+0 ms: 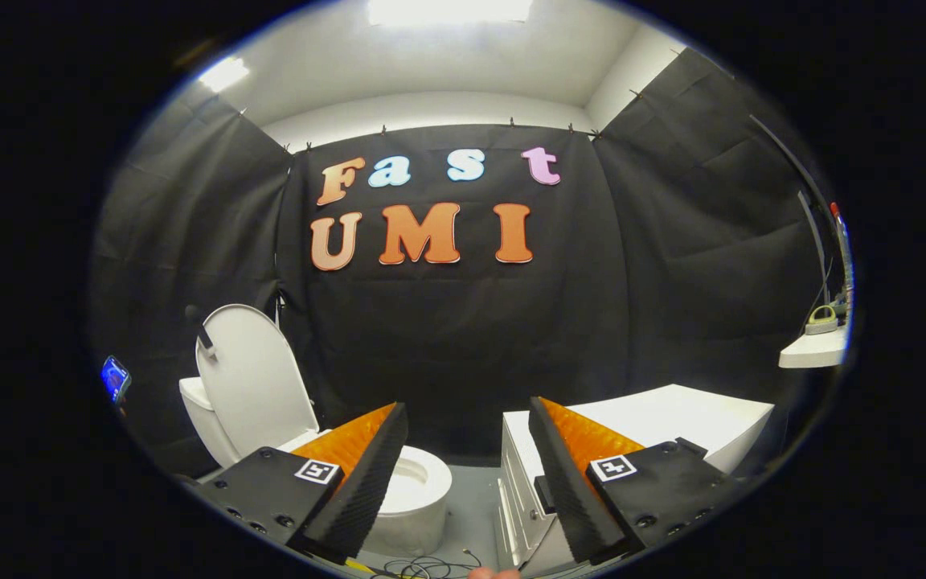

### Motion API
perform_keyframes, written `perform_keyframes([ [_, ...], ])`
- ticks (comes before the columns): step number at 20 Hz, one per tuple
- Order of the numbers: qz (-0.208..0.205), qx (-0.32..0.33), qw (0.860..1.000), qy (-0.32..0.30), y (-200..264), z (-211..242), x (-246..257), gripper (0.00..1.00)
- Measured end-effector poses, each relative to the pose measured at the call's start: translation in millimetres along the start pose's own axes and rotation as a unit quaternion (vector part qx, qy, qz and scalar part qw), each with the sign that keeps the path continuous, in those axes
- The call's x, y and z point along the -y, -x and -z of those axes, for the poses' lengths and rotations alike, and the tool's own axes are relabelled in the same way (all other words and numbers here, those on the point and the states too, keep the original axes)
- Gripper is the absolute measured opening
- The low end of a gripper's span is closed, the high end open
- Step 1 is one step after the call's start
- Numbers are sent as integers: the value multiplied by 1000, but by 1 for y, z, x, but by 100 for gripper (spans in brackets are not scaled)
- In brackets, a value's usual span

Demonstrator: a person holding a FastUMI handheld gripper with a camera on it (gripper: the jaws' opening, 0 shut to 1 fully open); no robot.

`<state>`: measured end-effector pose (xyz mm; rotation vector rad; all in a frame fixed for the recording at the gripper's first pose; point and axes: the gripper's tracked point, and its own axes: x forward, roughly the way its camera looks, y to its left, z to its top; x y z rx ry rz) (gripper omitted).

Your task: Open the toilet lid.

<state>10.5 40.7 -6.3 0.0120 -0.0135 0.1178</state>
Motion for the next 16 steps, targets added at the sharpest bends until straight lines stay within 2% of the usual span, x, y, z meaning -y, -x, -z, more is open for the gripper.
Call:
perform_keyframes([
  [16,5,-4,1000,8,-1,4,2,98],
])
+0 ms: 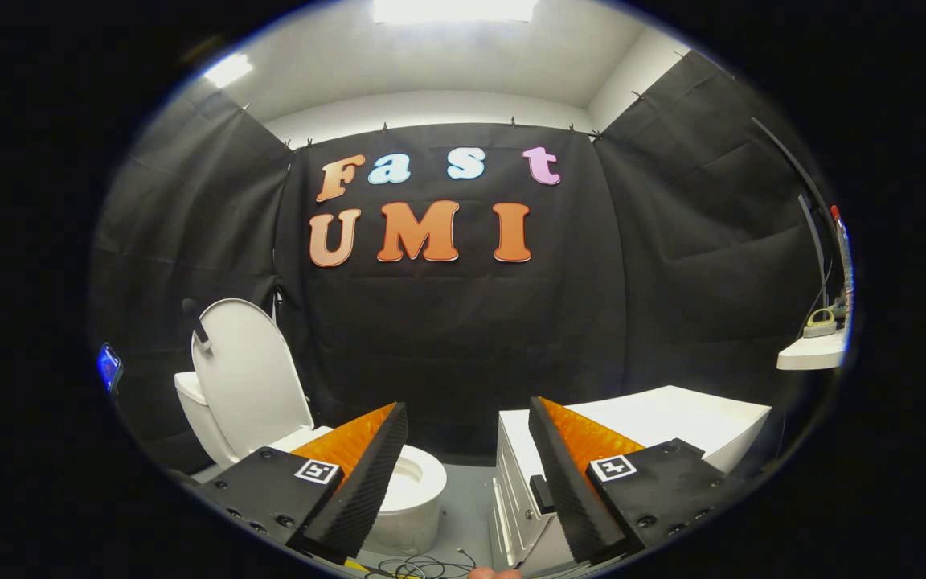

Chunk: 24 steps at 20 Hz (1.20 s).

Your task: Open the toilet lid.

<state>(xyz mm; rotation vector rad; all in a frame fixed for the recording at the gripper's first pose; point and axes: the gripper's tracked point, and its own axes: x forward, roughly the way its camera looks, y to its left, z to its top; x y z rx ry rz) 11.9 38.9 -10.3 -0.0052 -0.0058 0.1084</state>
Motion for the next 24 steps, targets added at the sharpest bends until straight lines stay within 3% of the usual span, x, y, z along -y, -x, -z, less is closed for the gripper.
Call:
perform_keyframes([
  [15,23,-1,1000,-8,0,3,15,98],
  [24,14,3,1000,-18,2,-4,6,97],
])
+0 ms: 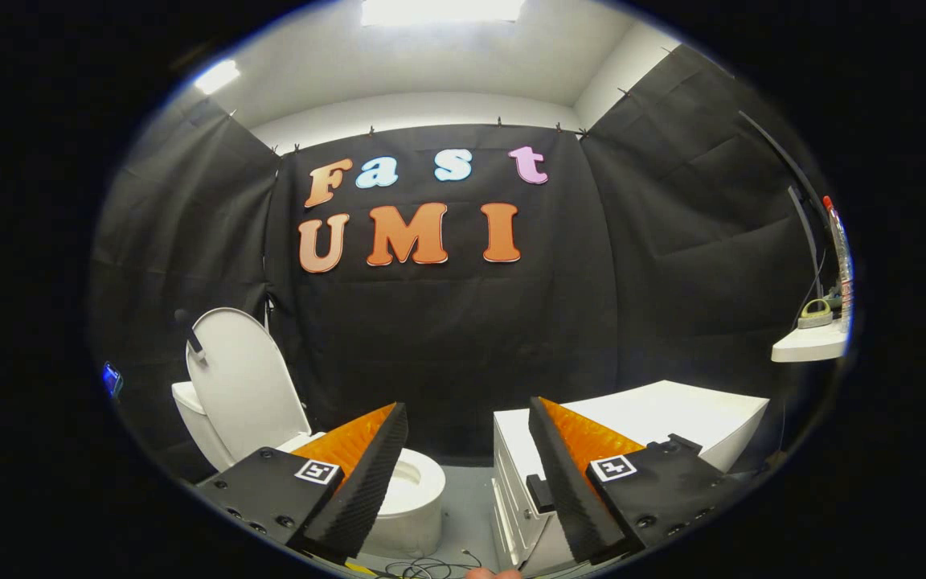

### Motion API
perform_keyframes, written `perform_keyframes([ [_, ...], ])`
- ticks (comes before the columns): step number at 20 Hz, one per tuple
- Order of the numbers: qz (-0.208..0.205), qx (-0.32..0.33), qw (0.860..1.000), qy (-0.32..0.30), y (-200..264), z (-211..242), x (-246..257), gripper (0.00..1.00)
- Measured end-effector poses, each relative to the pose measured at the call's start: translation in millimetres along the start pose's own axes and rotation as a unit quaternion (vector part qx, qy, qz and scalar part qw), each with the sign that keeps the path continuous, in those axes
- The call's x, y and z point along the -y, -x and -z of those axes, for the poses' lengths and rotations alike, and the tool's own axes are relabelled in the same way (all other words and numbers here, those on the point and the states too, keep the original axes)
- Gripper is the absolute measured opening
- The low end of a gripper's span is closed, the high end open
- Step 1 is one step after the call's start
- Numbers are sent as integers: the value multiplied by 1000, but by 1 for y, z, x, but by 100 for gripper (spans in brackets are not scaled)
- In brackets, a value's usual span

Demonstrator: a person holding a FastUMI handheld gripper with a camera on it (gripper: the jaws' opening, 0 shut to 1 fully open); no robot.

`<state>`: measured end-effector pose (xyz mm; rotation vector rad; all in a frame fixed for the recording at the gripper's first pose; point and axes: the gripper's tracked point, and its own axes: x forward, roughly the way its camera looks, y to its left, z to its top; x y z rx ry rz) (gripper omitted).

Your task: Open the toilet lid.

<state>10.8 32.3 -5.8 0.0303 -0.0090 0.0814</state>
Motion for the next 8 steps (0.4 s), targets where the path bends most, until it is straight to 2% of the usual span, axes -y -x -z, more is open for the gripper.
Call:
perform_keyframes([
  [4,-5,-12,1000,-11,-2,5,-3,98],
  [8,-5,-10,1000,7,1,2,-7,98],
])
